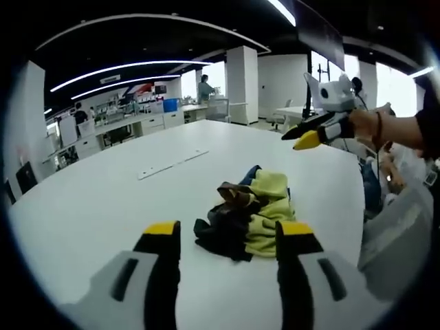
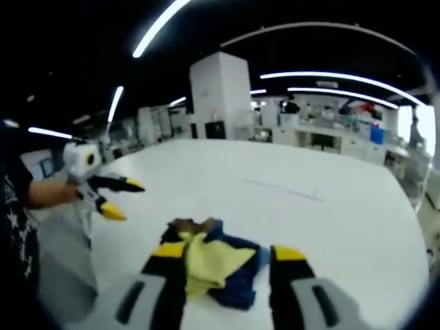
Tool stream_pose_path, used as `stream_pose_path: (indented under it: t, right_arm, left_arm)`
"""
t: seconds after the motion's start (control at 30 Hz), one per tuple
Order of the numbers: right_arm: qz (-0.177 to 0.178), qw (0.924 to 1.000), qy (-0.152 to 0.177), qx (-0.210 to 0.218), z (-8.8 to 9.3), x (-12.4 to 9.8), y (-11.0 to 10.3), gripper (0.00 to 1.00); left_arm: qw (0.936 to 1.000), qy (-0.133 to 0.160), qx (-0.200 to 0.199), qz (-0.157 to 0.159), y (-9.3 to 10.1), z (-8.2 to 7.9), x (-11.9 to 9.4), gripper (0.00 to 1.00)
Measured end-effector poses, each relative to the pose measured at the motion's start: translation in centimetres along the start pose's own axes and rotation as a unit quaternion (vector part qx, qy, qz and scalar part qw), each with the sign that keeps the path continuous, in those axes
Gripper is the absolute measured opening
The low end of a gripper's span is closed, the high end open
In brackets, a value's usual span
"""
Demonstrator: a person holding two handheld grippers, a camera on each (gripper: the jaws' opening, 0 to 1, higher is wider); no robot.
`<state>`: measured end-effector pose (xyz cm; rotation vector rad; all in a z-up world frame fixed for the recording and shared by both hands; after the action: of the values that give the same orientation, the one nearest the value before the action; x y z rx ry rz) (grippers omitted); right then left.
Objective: Fold the garment on the visible template until the final outline fits inside the template.
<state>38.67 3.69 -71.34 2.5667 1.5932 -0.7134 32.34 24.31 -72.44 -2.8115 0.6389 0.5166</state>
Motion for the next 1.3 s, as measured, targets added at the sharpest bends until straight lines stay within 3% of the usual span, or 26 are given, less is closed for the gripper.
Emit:
stream_pose_path:
  t: [0.23, 0.33, 0.57, 1.03, 1.3]
  right_arm:
    - [-0.022, 0.9993, -0.029, -0.013, 0.2, 1.9, 1.2, 0.4]
    - [-0.039, 0.9983, -0.041, -0.015, 0.4, 2.8, 1.4, 0.37]
    - [-0.059, 0.9962, -0.061, -0.018, 0.7, 4.6, 2.2, 0.33]
    - [-0.114, 0.9834, -0.132, -0.051, 2.2, 8.1, 2.8, 0.27]
    - [-0.131, 0.9772, -0.157, -0.056, 3.5, 9.3, 2.1, 0.2]
  left_arm:
    - [0.9998, -0.006, 0.016, 0.01, 0.4, 0.0, 1.5, 0.46]
    - [0.9994, -0.008, -0.018, 0.027, 1.0, 0.0, 1.7, 0.45]
    - [0.9986, -0.012, -0.038, 0.035, 1.1, -0.3, 3.5, 0.42]
    - [0.9975, -0.042, -0.024, 0.052, 2.4, 1.3, 5.9, 0.34]
    - [0.9956, -0.06, 0.013, 0.07, 4.4, 2.6, 6.0, 0.27]
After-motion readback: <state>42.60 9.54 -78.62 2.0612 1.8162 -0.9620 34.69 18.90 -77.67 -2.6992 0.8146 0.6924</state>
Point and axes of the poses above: the point that each gripper's makers call its tool centre point, and the gripper's own axes: x roughly forward along the fingers, y roughly to its right, z roughly out of its underside, the point moved 1 cm from there along -x, roughly backward along the fingers, and after that the axes turned 15 degrees about -z, right-handed, at the moved point
